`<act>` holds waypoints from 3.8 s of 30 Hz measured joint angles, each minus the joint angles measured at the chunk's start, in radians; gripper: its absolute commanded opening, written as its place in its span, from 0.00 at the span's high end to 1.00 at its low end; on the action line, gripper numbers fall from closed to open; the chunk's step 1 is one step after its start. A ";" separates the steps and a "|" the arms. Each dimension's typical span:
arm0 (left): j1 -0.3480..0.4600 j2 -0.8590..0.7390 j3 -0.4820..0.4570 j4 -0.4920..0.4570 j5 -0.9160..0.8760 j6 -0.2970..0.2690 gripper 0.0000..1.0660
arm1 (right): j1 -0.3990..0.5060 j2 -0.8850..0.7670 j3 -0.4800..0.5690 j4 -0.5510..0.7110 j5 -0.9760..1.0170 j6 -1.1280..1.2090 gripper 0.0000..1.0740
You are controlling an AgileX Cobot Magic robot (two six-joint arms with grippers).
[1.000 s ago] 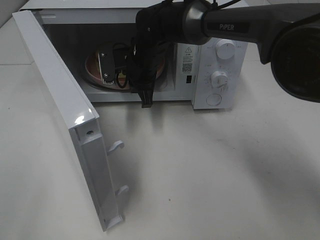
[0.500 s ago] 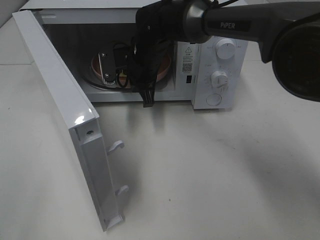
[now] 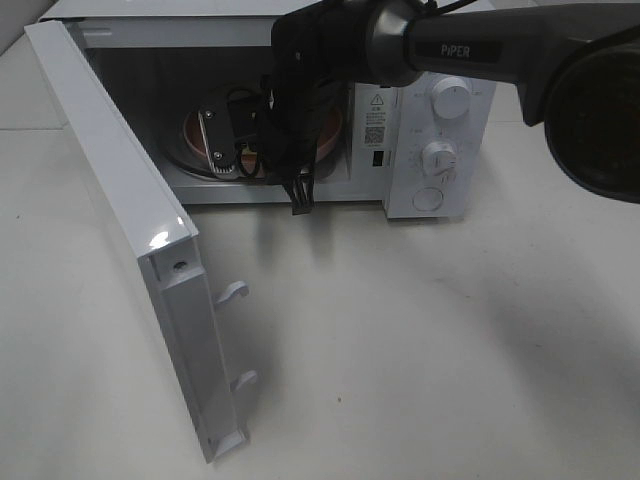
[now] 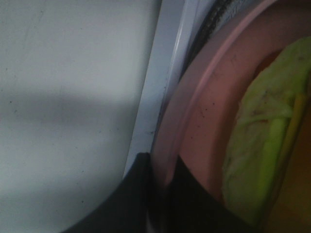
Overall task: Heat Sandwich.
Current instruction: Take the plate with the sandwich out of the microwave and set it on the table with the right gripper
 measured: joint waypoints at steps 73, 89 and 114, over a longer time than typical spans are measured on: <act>0.000 0.000 0.000 0.000 0.000 0.000 0.03 | 0.023 -1.020 1.179 0.100 -0.175 -0.402 1.00; 0.000 0.000 0.000 0.000 0.000 0.000 0.03 | 0.023 -1.277 1.345 0.097 -0.110 -0.348 1.00; 0.000 0.000 0.000 0.000 0.000 0.000 0.03 | 0.023 -1.524 1.384 -0.134 0.137 0.098 1.00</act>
